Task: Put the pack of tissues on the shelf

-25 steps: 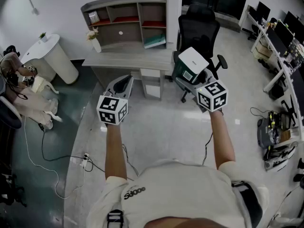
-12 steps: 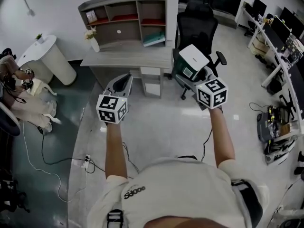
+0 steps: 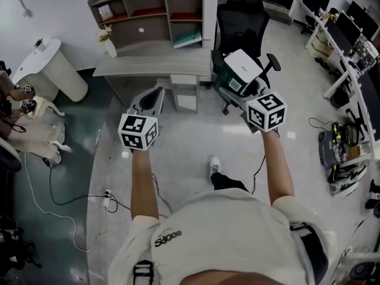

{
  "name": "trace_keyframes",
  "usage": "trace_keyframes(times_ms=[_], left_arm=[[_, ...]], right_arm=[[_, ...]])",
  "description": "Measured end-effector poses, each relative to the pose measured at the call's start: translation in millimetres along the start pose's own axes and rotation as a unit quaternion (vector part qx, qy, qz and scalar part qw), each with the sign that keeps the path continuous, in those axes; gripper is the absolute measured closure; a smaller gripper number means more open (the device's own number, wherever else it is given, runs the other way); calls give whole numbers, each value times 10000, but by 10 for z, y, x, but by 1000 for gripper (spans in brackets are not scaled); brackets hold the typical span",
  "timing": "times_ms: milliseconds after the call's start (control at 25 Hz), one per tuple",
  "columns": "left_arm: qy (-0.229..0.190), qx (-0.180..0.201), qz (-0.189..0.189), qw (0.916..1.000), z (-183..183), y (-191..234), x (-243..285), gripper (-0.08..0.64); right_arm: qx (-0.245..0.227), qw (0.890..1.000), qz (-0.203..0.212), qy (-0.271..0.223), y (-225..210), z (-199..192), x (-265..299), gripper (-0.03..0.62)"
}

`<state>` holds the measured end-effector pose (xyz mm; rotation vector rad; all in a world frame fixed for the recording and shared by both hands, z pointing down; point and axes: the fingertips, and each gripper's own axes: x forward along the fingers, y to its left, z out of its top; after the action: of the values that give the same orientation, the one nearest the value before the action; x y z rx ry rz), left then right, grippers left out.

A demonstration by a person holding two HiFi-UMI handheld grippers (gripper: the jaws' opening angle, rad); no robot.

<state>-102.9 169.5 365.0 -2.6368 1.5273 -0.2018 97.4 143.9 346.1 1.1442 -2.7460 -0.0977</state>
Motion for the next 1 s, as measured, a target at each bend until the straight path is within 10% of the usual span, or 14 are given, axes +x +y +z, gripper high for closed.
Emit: trace_keyframes(times_ms=[1000], left_arm=[[476,1,511,9976,-3,1460,3127,541]], right_arm=[[-16,9989,452,-98,-2834,-24,2515,222]])
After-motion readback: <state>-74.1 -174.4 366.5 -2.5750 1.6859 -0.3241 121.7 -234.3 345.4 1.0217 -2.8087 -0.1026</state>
